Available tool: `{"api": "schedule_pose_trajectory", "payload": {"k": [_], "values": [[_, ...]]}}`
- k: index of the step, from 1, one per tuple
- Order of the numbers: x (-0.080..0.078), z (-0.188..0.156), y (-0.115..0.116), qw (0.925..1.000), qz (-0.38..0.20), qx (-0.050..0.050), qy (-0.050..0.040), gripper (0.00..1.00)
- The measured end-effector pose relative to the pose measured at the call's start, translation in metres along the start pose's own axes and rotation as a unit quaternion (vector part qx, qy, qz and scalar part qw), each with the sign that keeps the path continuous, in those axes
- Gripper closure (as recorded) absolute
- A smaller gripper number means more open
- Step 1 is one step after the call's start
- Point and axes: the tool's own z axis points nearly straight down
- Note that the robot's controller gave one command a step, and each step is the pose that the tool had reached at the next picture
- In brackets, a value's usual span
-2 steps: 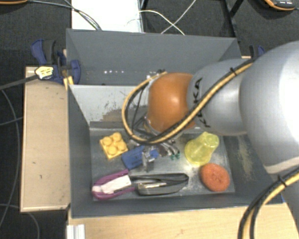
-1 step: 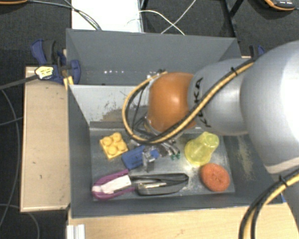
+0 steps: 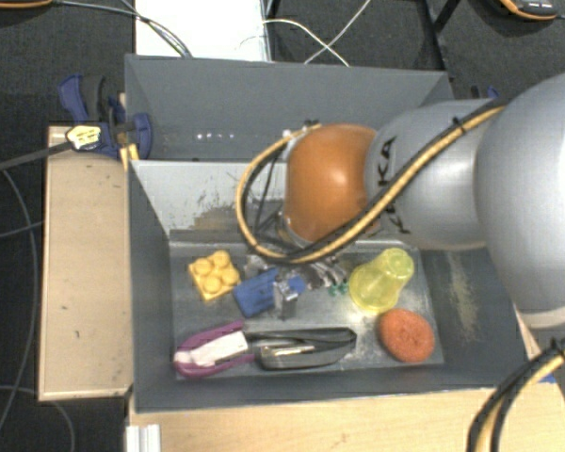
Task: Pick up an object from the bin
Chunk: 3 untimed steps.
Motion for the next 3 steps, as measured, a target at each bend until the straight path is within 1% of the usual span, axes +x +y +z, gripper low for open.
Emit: {"api": "schedule_pose_trajectory", "payload": {"k": [1, 2, 3], "values": [[-0.001, -0.017, 0.000, 1.0000, 0.000, 0.000, -0.0021, 1.00], [-0.002, -0.042, 0.000, 1.0000, 0.001, 0.001, -0.0035, 1.00], [-0.003, -0.057, 0.000, 1.0000, 0.001, 0.001, -0.0052, 1.00]]}}
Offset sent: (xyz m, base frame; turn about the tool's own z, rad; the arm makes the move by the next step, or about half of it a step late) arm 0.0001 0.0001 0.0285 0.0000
